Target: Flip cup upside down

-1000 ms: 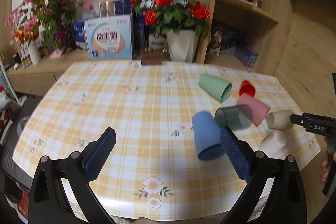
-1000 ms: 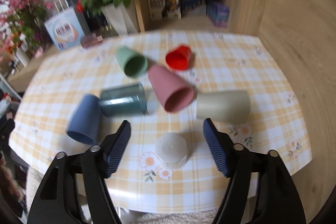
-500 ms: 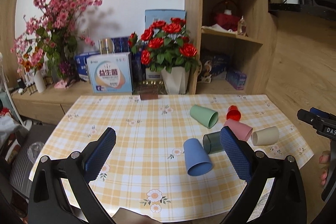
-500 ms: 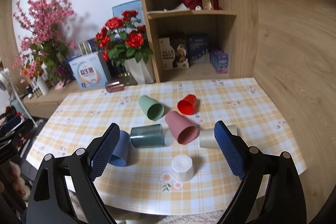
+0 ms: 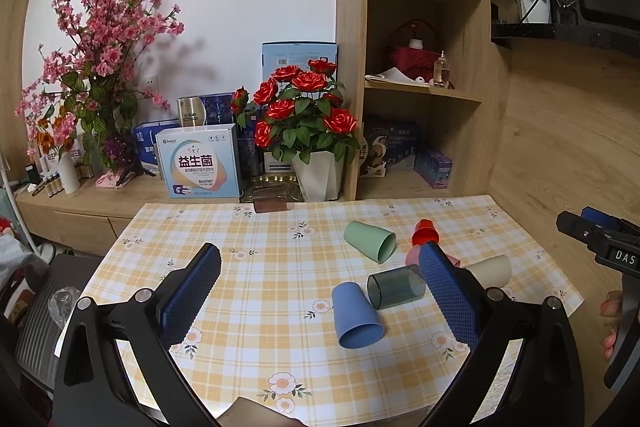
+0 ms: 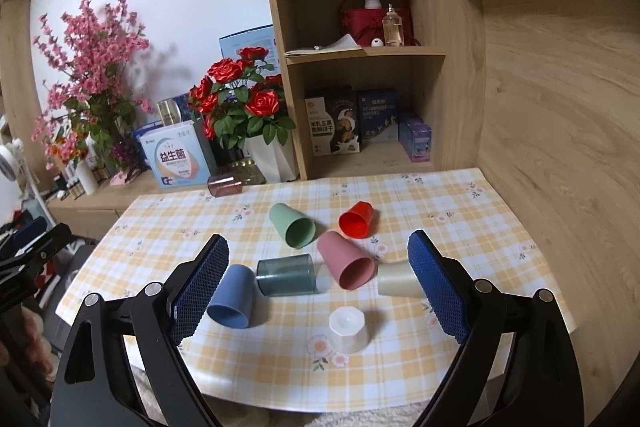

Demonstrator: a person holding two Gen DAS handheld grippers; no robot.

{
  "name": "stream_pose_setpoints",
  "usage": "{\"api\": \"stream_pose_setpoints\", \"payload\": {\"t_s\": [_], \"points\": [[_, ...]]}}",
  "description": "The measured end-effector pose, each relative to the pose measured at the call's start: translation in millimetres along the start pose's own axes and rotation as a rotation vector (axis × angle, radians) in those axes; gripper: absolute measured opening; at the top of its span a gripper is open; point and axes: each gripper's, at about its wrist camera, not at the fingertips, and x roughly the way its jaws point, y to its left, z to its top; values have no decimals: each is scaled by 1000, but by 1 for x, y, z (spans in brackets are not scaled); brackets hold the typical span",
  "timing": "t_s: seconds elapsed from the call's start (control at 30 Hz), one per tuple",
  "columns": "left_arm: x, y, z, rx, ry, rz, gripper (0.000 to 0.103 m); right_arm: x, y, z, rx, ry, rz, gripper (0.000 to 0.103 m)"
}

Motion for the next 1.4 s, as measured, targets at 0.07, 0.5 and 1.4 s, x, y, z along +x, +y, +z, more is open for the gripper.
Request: {"api": "stream_pose_setpoints", "payload": {"t_s": [0.07,0.5,1.4], "points": [[0,0,0,1,2,-3,97,0,0,0,0,-2,0,88],[-5,-1,4,-5,0,-41,97,-10,4,7,-14,-24,-4,88],[-11,-12,8,-17,-1,-122,97,-25,10,15,-41,-56,-29,88]]}}
